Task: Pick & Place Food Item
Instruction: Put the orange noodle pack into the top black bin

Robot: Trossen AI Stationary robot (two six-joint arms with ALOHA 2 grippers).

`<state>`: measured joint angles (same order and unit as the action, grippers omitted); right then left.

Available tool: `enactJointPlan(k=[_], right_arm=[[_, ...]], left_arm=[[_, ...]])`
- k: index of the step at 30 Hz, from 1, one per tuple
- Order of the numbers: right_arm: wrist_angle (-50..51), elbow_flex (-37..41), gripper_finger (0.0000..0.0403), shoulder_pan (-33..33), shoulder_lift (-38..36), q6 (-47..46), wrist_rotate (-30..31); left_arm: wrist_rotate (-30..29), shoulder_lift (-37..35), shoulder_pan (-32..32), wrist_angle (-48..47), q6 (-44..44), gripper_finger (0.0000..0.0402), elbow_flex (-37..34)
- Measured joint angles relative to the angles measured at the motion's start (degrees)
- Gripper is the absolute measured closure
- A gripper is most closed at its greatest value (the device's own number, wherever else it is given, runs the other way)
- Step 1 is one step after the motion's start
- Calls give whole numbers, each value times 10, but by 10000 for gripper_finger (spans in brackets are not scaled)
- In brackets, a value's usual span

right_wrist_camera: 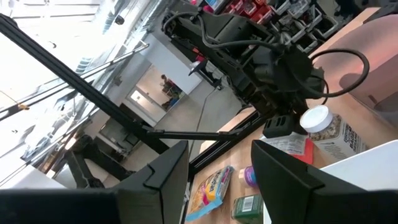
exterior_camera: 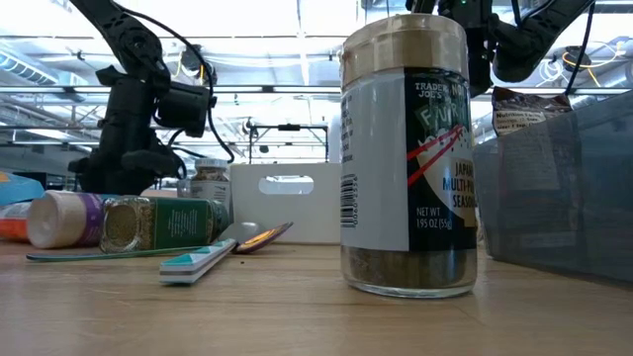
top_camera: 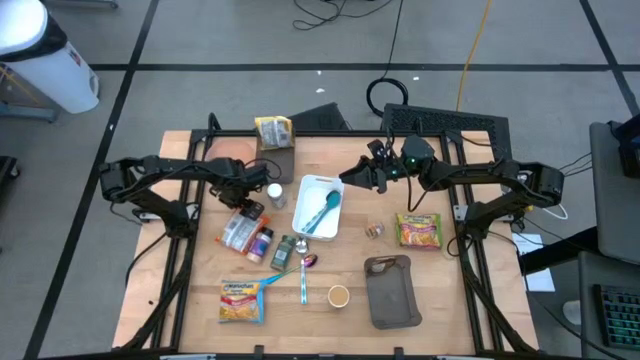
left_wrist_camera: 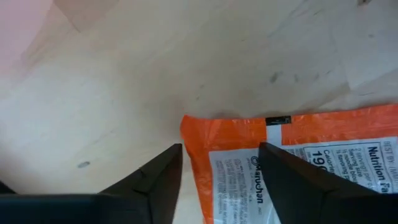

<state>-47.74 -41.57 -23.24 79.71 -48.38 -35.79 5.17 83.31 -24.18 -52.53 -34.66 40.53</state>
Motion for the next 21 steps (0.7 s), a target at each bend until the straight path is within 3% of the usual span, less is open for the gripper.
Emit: enactJointPlan(k=[12,21], right_arm=[[0,0,234,1,0,0,0],[0,0,234,1,0,0,0]], left_arm=[[15,0,0,0,-2,386,0],[27,-11,7,-74,19,397,46]])
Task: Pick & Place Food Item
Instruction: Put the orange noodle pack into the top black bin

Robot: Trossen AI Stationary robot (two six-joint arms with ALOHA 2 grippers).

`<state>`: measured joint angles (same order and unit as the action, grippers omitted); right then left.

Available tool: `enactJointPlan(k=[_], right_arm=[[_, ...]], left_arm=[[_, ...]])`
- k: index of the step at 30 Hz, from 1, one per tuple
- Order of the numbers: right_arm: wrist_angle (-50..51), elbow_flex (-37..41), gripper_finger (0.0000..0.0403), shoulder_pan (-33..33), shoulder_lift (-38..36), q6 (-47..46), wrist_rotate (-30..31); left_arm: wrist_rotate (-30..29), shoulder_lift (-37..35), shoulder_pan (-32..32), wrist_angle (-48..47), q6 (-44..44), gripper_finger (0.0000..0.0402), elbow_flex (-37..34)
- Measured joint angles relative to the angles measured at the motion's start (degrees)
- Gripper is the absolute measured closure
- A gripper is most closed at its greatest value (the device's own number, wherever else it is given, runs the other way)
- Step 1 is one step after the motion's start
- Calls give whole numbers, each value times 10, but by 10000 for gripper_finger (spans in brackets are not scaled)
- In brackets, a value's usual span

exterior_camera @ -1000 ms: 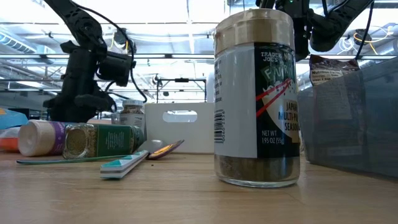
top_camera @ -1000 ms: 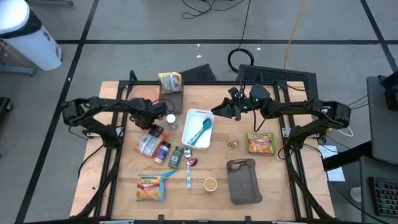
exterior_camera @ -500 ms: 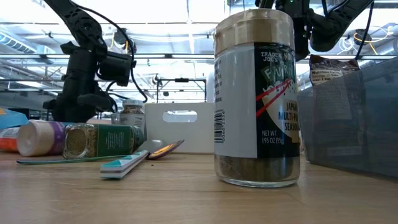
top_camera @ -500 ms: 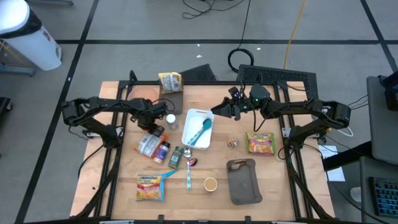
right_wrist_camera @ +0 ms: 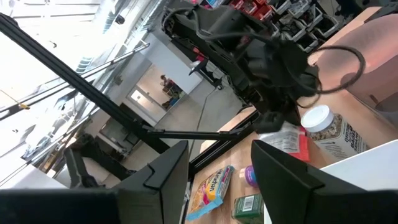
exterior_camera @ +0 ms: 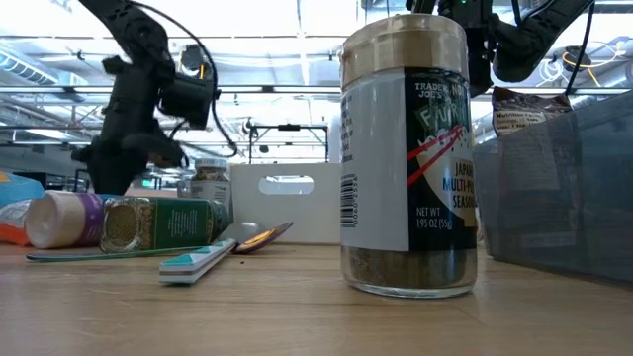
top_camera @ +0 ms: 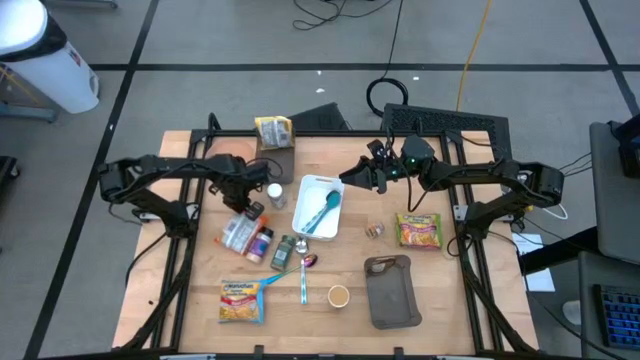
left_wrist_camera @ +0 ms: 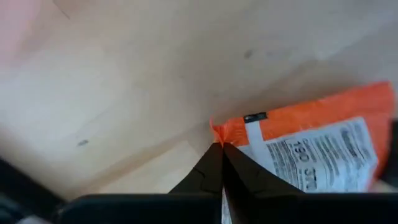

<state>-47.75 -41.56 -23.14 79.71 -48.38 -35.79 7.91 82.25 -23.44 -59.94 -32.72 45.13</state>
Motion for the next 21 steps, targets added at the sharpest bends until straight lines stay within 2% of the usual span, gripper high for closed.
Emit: enactJointPlan(k=[13,21], right_arm=[[-33,0,234,0,0,0,0],[-84,0,234,0,0,-1,2]], left_arm=[[-61,-96,34,-132,-9,399,192],[-85,-111,57,-177,-37,400,297]])
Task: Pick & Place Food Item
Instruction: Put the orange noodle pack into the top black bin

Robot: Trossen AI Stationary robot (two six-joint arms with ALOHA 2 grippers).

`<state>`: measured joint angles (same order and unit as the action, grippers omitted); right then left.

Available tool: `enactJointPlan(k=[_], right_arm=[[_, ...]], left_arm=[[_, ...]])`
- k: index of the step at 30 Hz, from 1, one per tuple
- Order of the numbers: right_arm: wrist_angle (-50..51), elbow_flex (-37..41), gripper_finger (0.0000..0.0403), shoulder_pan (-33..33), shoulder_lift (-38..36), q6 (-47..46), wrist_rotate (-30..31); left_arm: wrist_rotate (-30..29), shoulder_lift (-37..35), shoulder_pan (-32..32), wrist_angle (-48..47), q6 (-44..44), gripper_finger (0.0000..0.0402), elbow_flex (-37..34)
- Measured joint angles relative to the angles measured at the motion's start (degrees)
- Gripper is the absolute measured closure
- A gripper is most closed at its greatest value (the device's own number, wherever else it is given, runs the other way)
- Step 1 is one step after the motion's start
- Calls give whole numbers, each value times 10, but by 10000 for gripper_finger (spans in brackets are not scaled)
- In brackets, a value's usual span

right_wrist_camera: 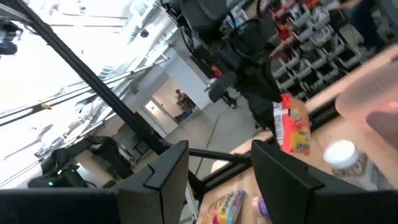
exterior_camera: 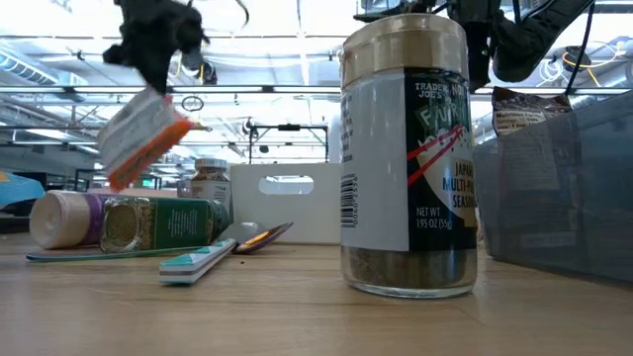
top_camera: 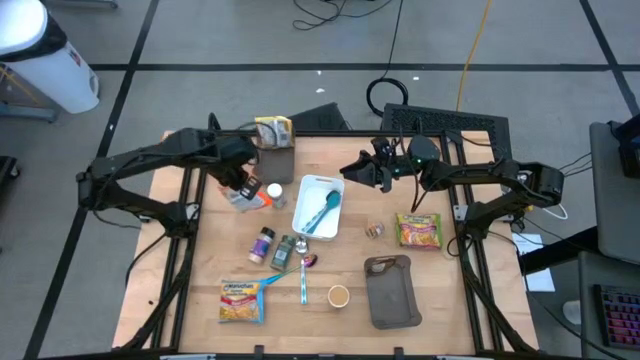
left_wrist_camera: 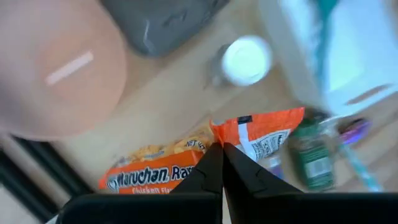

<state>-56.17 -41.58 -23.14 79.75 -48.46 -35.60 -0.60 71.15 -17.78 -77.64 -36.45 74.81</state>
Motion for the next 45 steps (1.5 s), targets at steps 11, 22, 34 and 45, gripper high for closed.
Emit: enactJointPlan(k=[11,22,34,45], right_arm=[[25,-34,234,41,0,110,72],[69,-68,234,62,0,177,161],[115,-68,234,63,0,197,216],[132,-68,234,62,0,245,312]], left_arm=[[-25,0,18,182,-16,401,85],[-41,26,22,327,-18,401,84],[-60,66,29,430,-17,401,84],[-55,70,29,449,-16,401,84]])
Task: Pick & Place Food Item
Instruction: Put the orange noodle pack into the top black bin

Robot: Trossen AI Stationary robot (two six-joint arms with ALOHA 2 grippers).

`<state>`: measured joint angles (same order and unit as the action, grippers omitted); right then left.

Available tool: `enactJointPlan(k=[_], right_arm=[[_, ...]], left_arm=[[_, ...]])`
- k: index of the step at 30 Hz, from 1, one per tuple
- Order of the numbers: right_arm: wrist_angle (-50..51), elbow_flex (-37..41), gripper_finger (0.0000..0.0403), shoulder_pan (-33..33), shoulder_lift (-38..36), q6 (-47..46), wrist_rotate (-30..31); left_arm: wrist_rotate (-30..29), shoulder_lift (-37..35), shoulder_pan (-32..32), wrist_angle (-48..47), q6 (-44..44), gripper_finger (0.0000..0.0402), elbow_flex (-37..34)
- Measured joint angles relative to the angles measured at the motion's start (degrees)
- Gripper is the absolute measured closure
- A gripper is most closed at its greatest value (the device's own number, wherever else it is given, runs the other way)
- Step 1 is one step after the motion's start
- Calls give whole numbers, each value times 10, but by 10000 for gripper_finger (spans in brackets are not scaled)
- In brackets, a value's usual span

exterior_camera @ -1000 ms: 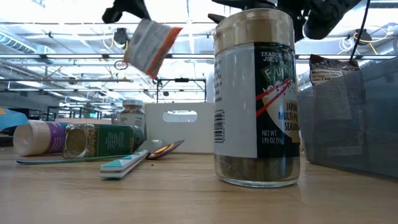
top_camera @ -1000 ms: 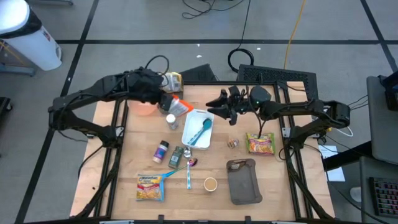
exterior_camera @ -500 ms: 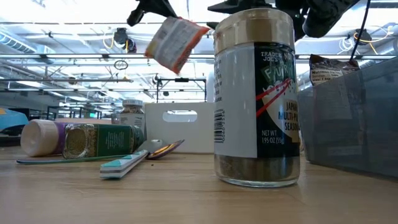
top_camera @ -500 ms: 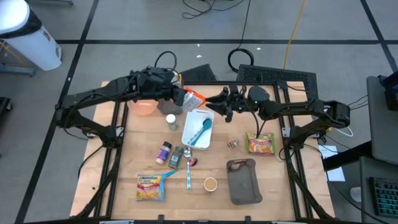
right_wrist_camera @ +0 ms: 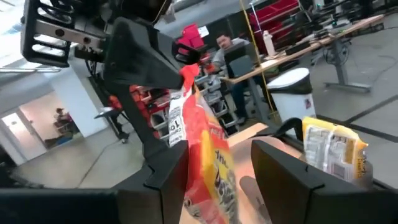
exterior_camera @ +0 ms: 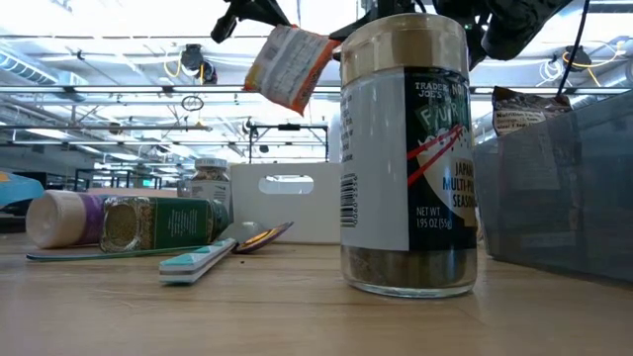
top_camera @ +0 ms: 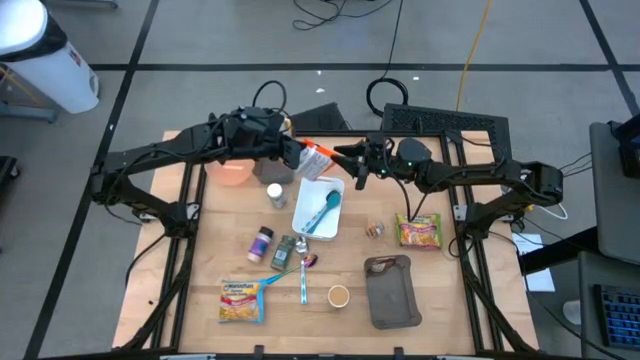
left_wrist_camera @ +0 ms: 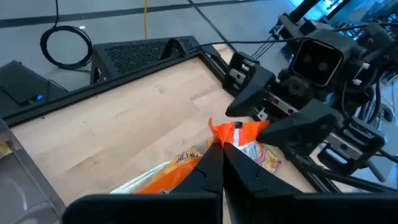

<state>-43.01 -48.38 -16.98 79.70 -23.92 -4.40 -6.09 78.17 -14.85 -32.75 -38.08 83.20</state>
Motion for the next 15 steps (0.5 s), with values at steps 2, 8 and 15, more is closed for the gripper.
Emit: enactJointPlan(k=[2,8,15], right_arm=[[2,0,234,-3,0,-2,-5],[17,0,234,-3,0,-9,-18],[13,0,238,-3,0,-11,-36]], left_arm=[[0,0,0,0,0,401,0],[-1,0,0,1,1,401,0],[-4,0,0,32,10,401,0]])
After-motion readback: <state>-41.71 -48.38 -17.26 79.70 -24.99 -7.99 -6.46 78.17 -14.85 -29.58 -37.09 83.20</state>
